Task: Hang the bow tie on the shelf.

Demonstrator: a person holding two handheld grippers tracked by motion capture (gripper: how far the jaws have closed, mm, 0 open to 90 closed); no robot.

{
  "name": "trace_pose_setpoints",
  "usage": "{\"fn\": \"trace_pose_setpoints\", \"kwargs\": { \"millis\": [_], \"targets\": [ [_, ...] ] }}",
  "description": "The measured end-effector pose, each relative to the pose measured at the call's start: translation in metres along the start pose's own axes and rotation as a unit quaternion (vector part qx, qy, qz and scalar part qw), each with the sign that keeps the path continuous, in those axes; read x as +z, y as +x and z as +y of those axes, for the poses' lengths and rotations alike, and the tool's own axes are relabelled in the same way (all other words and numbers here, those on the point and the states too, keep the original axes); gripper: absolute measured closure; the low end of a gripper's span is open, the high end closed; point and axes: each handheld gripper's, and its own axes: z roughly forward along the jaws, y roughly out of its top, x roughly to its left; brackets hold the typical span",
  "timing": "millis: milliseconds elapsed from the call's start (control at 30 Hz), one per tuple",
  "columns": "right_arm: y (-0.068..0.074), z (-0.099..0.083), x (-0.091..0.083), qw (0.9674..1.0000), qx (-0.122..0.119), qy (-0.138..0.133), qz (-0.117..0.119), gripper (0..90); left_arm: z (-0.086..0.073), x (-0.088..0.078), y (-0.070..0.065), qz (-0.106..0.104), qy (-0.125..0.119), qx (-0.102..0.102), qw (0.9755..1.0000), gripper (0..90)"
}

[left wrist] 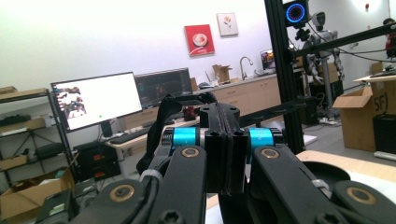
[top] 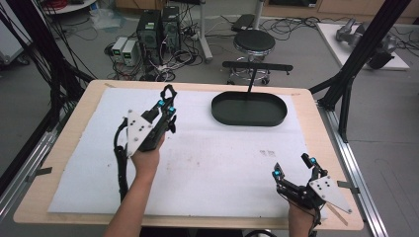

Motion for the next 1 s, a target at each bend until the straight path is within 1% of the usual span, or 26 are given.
{"fn": "trace_pose_setpoints", "kwargs": {
  "millis": [67, 133, 167, 200, 267, 300, 333, 367, 400, 433, 467, 533, 567, 667, 700, 733, 767, 800, 867, 900, 933, 967, 1000],
  "targets": [
    [0.001, -0.002, 0.0, 1.0, 0.003, 0.001, 0.0, 9.1, -0.001, 0.012, -0.006, -0.002, -0.001, 0.002, 1.0, 88.9],
    [0.001, -0.003, 0.001, 1.0, -0.004, 0.003, 0.0, 9.0, -0.003, 0.025, -0.011, -0.002, -0.001, 0.009, 1.0, 88.9],
    [0.001, -0.003, 0.001, 1.0, -0.005, 0.003, 0.001, 9.0, -0.003, 0.039, -0.014, -0.003, 0.004, 0.015, 0.9999, 88.9],
    [0.001, -0.003, 0.002, 1.0, -0.003, 0.004, 0.002, 9.1, -0.003, 0.046, -0.015, -0.002, 0.005, 0.016, 0.9999, 88.9],
    [0.001, -0.005, 0.002, 1.0, -0.003, 0.003, 0.002, 9.1, -0.004, 0.06, -0.016, 0.0, 0.004, 0.009, 1.0, 88.9],
    [0.001, -0.006, 0.002, 1.0, 0.001, 0.003, 0.002, 9.1, -0.004, 0.06, -0.016, 0.0, 0.004, 0.009, 1.0, 88.9],
    [0.001, -0.006, 0.002, 1.0, -0.002, 0.002, 0.002, 9.1, -0.004, 0.067, -0.016, 0.002, 0.003, 0.006, 1.0, 88.9],
    [0.002, -0.007, 0.003, 1.0, -0.002, 0.004, 0.002, 9.1, -0.006, 0.08, -0.017, 0.003, 0.007, 0.002, 1.0, 88.9],
    [0.001, -0.007, 0.003, 1.0, -0.009, 0.003, 0.002, 9.1, -0.006, 0.086, -0.018, 0.005, 0.007, 0.002, 1.0, 88.9],
    [0.001, -0.008, 0.004, 0.9999, -0.009, 0.003, 0.003, 9.0, -0.006, 0.086, -0.018, 0.005, 0.007, 0.002, 1.0, 88.9],
    [0.001, -0.008, 0.004, 0.9999, -0.014, 0.003, 0.003, 9.1, -0.008, 0.098, -0.018, 0.005, 0.012, 0.001, 0.9999, 88.9],
    [0.001, -0.009, 0.005, 0.9999, -0.014, 0.005, 0.004, 9.1, -0.01, 0.109, -0.02, 0.005, 0.012, -0.003, 0.9999, 88.9],
    [0.001, -0.009, 0.005, 0.9999, -0.014, 0.005, 0.004, 9.1, -0.01, 0.109, -0.02, 0.005, 0.012, -0.003, 0.9999, 88.9],
    [-0.002, -0.011, 0.004, 0.9998, -0.021, 0.006, 0.001, 9.0, -0.013, 0.127, -0.026, 0.001, 0.02, 0.004, 0.9998, 88.9],
    [-0.002, -0.012, 0.003, 0.9998, -0.019, 0.008, -0.001, 9.1, -0.015, 0.135, -0.029, -0.001, 0.022, 0.008, 0.9997, 88.9],
    [-0.007, -0.014, 0.002, 0.9998, -0.018, 0.009, -0.006, 9.1, -0.016, 0.141, -0.032, -0.003, 0.025, 0.009, 0.9996, 88.9],
    [-0.008, -0.015, 0.002, 0.9998, -0.015, 0.007, -0.009, 9.1, -0.018, 0.151, -0.035, -0.004, 0.029, 0.011, 0.9995, 88.9],
    [-0.01, -0.015, 0.001, 0.9999, -0.011, 0.005, -0.012, 9.1, -0.02, 0.157, -0.037, -0.003, 0.029, 0.01, 0.9995, 88.9],
    [-0.014, -0.017, 0.0, 0.9999, -0.002, 0.0, -0.016, 9.1, -0.023, 0.169, -0.04, -0.005, 0.034, 0.009, 0.9994, 88.9],
    [-0.014, -0.017, 0.0, 0.9999, -0.002, 0.0, -0.016, 9.1, -0.023, 0.169, -0.04, -0.005, 0.034, 0.009, 0.9994, 88.9],
    [-0.017, -0.017, -0.002, 0.9998, 0.004, -0.005, -0.018, 9.0, -0.026, 0.18, -0.045, -0.006, 0.039, 0.009, 0.9992, 88.9],
    [-0.019, -0.016, -0.003, 0.9997, 0.007, -0.01, -0.02, 9.1, -0.026, 0.18, -0.045, -0.006, 0.039, 0.009, 0.9992, 88.9],
    [-0.02, -0.016, -0.004, 0.9997, 0.008, -0.015, -0.019, 9.1, -0.027, 0.185, -0.047, -0.005, 0.038, 0.008, 0.9992, 88.9]
  ]
}}
